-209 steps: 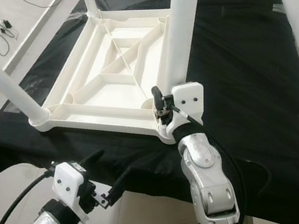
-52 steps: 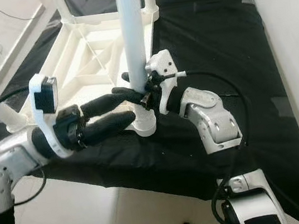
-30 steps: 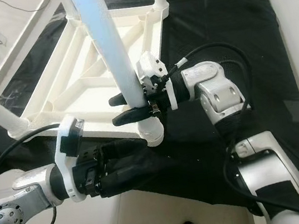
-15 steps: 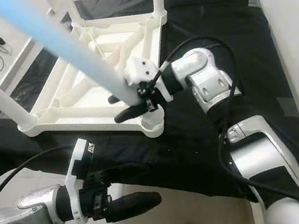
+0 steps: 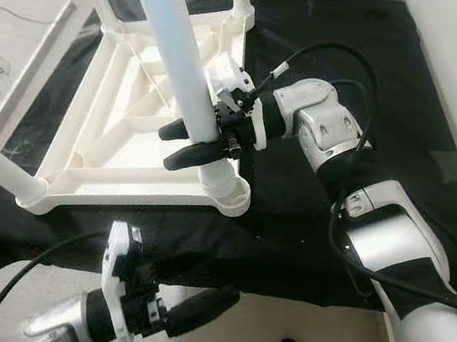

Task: Building children table

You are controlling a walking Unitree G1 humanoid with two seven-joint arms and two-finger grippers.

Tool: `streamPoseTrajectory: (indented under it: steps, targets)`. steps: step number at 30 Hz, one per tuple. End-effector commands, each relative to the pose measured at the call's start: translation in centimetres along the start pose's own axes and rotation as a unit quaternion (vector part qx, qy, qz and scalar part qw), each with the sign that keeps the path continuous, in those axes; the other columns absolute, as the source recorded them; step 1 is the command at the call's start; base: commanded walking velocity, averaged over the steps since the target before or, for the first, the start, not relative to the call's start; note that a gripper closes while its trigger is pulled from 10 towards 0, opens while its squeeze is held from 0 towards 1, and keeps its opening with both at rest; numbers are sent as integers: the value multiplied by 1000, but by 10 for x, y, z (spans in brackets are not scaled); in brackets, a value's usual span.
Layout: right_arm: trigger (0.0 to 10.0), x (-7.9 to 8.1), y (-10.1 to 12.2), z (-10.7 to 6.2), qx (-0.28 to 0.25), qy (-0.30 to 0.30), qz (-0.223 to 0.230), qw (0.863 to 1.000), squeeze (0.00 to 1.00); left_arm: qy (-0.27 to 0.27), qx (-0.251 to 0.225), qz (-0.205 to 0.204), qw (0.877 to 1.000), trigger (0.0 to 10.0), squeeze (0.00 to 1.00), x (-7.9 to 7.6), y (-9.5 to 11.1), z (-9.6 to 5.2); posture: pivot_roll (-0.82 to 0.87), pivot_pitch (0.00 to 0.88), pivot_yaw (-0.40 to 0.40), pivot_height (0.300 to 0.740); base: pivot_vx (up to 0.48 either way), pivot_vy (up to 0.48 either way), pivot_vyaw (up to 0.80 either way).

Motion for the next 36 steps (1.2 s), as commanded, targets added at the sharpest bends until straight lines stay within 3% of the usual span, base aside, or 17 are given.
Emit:
streamPoseTrajectory:
  steps: [1, 9, 10, 15, 26, 34, 36]
  targets:
    - [0, 5, -1, 4, -13, 11, 5, 1000, 0, 17, 17, 31, 999, 10000, 0, -4, -4, -4, 23, 375, 83, 740, 0, 0, 0]
    - [0, 18, -1, -8, -32, 30, 20, 999, 0, 74, 31, 62, 995, 10000, 0, -3, -13, -12, 30, 406, 98, 740, 0, 0, 0]
    - [10000, 25, 0, -11, -37, 42, 19, 998, 0, 78, 31, 67, 994, 10000, 0, -6, -13, -12, 28, 416, 103, 740, 0, 0, 0]
    - [10000, 31, 2, -17, -42, 46, 17, 998, 0, 77, 34, 86, 993, 10000, 0, -13, -13, -13, 30, 425, 107, 740, 0, 0, 0]
    - [10000, 19, 0, -20, -26, -3, 1, 1000, 0, 73, 42, 110, 990, 10000, 0, -27, -13, -16, 52, 447, 115, 740, 0, 0, 0]
    - [10000, 32, -9, -19, 36, 29, -29, 999, 0, 84, 39, 113, 989, 10000, 0, -29, -13, -19, 55, 452, 115, 740, 0, 0, 0]
    - [10000, 39, -13, -17, 68, 45, -56, 995, 0, 84, 39, 113, 989, 10000, 0, -30, -14, -18, 57, 452, 118, 740, 0, 0, 0]
Point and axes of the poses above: a point about 5 cm out from each wrist's last joint towards the gripper, its own z axis pointing out of the wrist towards the gripper, its own y axis along the axis of the wrist's last joint, x = y × z, the point moved 4 cm from there along z, pointing out of the wrist towards the gripper, and after that the axes turned 11 degrees about z, right-handed, at the moved point
